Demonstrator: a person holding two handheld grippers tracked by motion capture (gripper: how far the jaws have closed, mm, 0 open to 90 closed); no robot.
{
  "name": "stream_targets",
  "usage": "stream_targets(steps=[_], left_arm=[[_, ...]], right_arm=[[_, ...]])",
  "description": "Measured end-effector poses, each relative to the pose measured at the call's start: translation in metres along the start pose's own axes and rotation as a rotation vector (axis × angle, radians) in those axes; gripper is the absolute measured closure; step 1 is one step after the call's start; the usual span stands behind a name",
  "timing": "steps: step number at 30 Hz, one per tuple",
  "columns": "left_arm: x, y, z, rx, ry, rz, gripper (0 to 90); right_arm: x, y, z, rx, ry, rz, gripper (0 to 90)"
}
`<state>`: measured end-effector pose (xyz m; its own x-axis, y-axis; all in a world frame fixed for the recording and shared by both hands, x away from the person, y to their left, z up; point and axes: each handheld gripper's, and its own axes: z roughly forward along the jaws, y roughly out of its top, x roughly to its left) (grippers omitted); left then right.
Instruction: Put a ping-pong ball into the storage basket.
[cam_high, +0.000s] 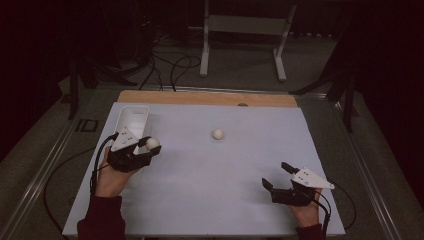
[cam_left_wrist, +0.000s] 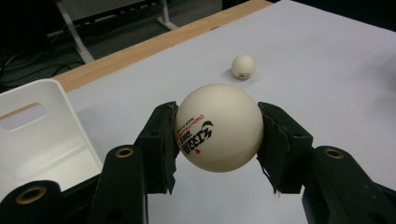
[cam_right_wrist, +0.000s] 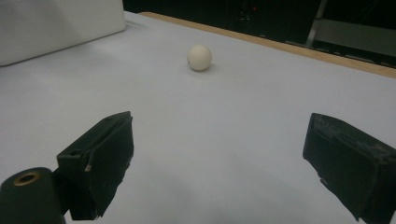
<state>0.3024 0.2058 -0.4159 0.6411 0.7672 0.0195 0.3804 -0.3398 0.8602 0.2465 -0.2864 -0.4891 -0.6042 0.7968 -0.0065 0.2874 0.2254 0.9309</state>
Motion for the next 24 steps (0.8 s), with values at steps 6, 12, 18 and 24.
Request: stream_targets(steps=[6,12,18,24], left_arm=[[0.003,-0.001,-0.003,-0.001,0.009,-0.006,50.8],[0.007,-0.003,-0.005,0.005,0.029,-0.011,50.8],[0.01,-0.004,-0.009,0.001,0.041,-0.02,50.8],[0.014,-0.005,-0.013,-0.002,0.053,-0.026,50.8]], right_arm=[[-0.001,0.0,-0.001,0.0,-0.002,-0.001,8.5],[-0.001,0.0,-0.001,0.0,-0.003,-0.006,8.5],[-0.001,0.0,-0.001,0.001,-0.004,-0.001,8.5],[-0.001,0.0,-0.001,0.002,-0.004,-0.002,8.5]])
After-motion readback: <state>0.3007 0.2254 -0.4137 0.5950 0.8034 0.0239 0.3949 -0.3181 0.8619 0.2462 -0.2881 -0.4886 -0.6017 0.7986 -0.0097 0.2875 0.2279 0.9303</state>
